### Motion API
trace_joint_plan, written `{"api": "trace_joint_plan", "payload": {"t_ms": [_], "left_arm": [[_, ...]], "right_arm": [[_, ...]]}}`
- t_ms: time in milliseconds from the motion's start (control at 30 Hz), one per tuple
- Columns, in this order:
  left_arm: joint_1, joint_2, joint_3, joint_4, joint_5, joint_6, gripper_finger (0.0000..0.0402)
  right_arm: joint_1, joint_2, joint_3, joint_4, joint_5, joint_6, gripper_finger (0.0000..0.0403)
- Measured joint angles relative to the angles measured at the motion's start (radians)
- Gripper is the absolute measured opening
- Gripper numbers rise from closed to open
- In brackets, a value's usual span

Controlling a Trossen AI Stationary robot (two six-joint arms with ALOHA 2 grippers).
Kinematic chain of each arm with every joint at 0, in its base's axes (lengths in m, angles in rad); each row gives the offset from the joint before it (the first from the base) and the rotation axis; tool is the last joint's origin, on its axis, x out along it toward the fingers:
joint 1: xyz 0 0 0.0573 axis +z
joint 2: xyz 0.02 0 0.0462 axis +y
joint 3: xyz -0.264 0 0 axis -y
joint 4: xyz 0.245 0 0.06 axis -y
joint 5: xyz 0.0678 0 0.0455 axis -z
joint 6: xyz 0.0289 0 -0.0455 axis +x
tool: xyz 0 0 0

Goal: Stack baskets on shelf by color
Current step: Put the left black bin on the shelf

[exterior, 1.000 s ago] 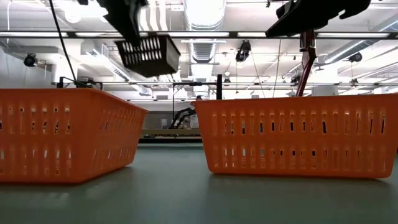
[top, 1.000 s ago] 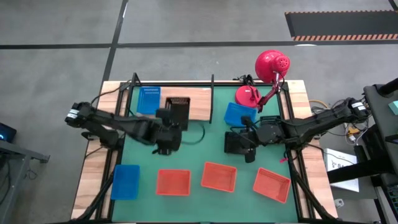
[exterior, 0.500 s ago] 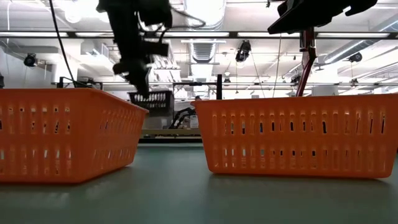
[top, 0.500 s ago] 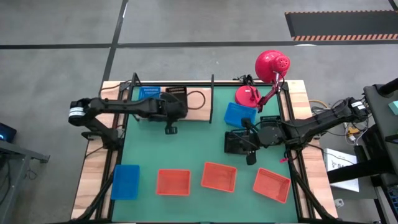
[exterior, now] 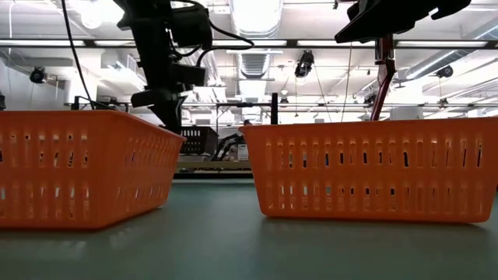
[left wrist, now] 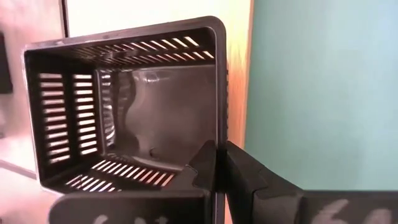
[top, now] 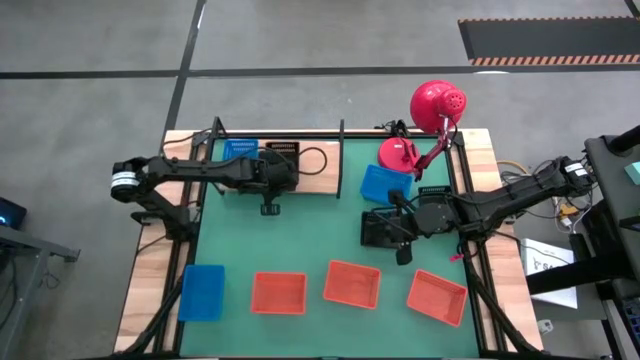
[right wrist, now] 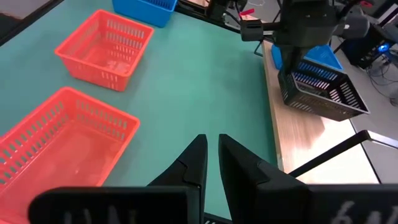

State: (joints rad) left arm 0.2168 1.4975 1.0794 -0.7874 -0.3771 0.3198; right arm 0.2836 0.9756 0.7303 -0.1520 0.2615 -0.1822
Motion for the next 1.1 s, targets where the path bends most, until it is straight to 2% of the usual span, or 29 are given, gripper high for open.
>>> {"api": "trace_joint_plan", "payload": {"t_ms": [467,900,1100], "left_arm": [[0.072,0.0,0.0,0.01,0.008,0.029,0.0001],[0.072,0.0,0.002,0.009,0.01,0.029,0.005],[0.042,-0.013,0.08,-0.073,0.01,-0.033,0.0054]], "right_arm": [[0.0,0.0,0.0,0.0,0.0,0.007,0.0032],[0.0,0.0,0.0,0.0,0.0,0.018,0.0032],[0.0,0.0,0.0,-0.001,0.0,0.018,0.0032]]}}
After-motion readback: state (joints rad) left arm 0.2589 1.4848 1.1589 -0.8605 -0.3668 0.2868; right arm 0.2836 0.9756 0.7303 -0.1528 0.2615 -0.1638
